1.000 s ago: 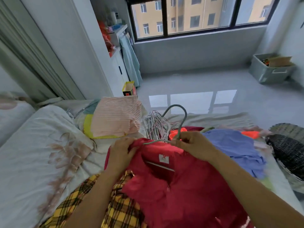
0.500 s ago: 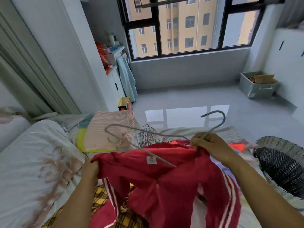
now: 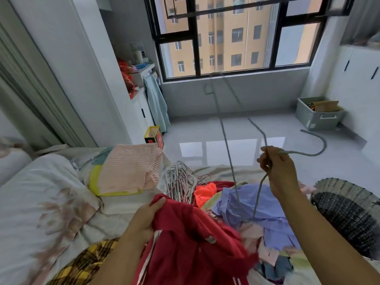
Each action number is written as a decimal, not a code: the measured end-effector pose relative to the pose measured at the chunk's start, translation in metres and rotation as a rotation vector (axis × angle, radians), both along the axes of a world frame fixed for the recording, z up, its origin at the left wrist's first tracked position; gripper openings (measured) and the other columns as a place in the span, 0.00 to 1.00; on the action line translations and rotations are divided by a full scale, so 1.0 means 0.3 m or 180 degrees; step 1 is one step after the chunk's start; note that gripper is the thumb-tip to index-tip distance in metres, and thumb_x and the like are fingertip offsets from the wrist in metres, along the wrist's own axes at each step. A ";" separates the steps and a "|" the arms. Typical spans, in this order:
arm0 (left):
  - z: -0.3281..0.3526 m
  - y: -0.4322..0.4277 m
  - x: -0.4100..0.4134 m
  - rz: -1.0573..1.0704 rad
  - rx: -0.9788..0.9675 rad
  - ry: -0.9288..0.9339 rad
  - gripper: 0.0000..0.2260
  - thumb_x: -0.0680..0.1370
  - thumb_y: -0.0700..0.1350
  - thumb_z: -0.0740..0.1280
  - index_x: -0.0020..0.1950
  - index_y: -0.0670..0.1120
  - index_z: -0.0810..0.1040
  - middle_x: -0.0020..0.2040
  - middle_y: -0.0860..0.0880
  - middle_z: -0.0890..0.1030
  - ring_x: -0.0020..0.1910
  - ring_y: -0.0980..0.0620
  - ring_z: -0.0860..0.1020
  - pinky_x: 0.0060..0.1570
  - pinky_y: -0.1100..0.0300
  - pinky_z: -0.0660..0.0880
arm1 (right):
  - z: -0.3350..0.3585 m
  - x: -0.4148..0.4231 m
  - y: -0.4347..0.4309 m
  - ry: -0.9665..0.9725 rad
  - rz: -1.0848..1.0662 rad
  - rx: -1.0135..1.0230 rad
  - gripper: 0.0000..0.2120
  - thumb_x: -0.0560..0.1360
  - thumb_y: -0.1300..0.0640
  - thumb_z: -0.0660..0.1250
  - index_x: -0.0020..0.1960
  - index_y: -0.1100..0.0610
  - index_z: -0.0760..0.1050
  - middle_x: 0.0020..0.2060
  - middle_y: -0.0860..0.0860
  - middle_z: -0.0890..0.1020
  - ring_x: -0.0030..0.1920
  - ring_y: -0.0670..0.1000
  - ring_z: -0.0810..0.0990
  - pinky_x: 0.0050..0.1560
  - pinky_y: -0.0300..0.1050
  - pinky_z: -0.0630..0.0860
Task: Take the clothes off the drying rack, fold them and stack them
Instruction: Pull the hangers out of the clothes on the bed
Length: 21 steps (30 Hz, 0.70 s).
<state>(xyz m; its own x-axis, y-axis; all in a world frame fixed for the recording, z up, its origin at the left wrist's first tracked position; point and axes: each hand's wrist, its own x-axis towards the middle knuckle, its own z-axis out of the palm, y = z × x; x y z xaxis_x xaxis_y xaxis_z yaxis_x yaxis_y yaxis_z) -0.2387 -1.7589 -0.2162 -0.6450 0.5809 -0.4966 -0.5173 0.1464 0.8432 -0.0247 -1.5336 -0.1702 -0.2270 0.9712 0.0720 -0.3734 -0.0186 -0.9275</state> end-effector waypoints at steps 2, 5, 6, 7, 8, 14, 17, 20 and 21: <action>0.036 0.071 0.033 0.0040 0.0125 -0.0023 0.01 0.75 0.35 0.65 0.45 0.39 0.77 0.31 0.45 0.82 0.27 0.52 0.80 0.28 0.59 0.79 | -0.014 0.040 0.028 0.0134 -0.0112 -0.0133 0.12 0.80 0.63 0.55 0.43 0.57 0.74 0.23 0.44 0.76 0.27 0.41 0.74 0.32 0.31 0.72; 0.121 0.240 0.151 -0.0269 0.0279 0.0092 0.02 0.75 0.34 0.65 0.48 0.37 0.74 0.34 0.42 0.79 0.26 0.52 0.79 0.24 0.60 0.77 | -0.043 0.108 0.052 0.0145 -0.0256 -0.0275 0.13 0.80 0.63 0.55 0.43 0.55 0.75 0.23 0.44 0.76 0.26 0.40 0.72 0.30 0.31 0.71; 0.155 0.304 0.207 -0.0386 0.0352 0.0126 0.06 0.76 0.34 0.65 0.52 0.36 0.73 0.36 0.42 0.78 0.26 0.52 0.79 0.23 0.60 0.76 | -0.052 0.134 0.056 0.0106 -0.0295 -0.0281 0.13 0.81 0.63 0.55 0.43 0.55 0.75 0.23 0.43 0.76 0.26 0.40 0.71 0.30 0.31 0.70; 0.197 0.369 0.269 -0.0502 0.0421 0.0155 0.09 0.76 0.34 0.65 0.56 0.36 0.72 0.38 0.42 0.76 0.28 0.50 0.78 0.22 0.61 0.76 | -0.059 0.162 0.061 0.0052 -0.0330 -0.0259 0.13 0.81 0.63 0.55 0.43 0.55 0.75 0.23 0.43 0.76 0.26 0.40 0.71 0.29 0.31 0.70; 0.247 0.432 0.333 -0.0624 0.0503 0.0150 0.11 0.77 0.35 0.64 0.59 0.35 0.70 0.39 0.42 0.75 0.31 0.50 0.77 0.22 0.61 0.76 | -0.062 0.193 0.068 -0.0014 -0.0373 -0.0212 0.13 0.81 0.63 0.55 0.43 0.54 0.75 0.24 0.43 0.76 0.27 0.40 0.71 0.29 0.31 0.69; 0.635 0.714 0.515 -0.0604 0.1673 -0.0351 0.04 0.77 0.37 0.65 0.51 0.41 0.72 0.41 0.44 0.76 0.37 0.49 0.75 0.22 0.61 0.77 | 0.069 0.385 0.122 -0.0698 -0.0901 0.0588 0.13 0.79 0.60 0.57 0.41 0.50 0.76 0.32 0.48 0.76 0.29 0.42 0.70 0.35 0.36 0.66; 0.694 0.776 0.391 -0.0169 0.1865 -0.0133 0.02 0.77 0.38 0.65 0.48 0.40 0.73 0.39 0.44 0.78 0.36 0.48 0.77 0.34 0.55 0.79 | 0.156 0.433 0.154 -0.0781 -0.1034 0.0864 0.12 0.79 0.57 0.59 0.41 0.48 0.77 0.31 0.47 0.77 0.30 0.42 0.70 0.36 0.34 0.67; 0.539 0.745 0.239 -0.0117 0.0918 0.0787 0.06 0.77 0.41 0.67 0.43 0.41 0.73 0.39 0.43 0.79 0.33 0.51 0.76 0.36 0.56 0.75 | 0.197 0.424 0.168 -0.0858 -0.1057 0.1101 0.10 0.79 0.58 0.59 0.44 0.53 0.77 0.32 0.46 0.76 0.29 0.40 0.70 0.35 0.30 0.67; 0.459 0.716 0.202 -0.0191 0.0397 0.1121 0.08 0.76 0.43 0.68 0.47 0.40 0.73 0.45 0.41 0.77 0.37 0.49 0.75 0.38 0.56 0.73 | 0.197 0.406 0.164 -0.0941 -0.1012 0.1190 0.09 0.79 0.59 0.58 0.46 0.55 0.77 0.33 0.47 0.75 0.29 0.39 0.71 0.34 0.29 0.67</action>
<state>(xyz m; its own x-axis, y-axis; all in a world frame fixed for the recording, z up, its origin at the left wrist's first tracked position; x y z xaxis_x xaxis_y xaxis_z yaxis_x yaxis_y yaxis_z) -0.1783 -1.5441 -0.0786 -0.7266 0.6648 -0.1735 -0.1863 0.0525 0.9811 0.0970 -1.4843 -0.1109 0.0093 0.9158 0.4014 -0.0308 0.4015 -0.9153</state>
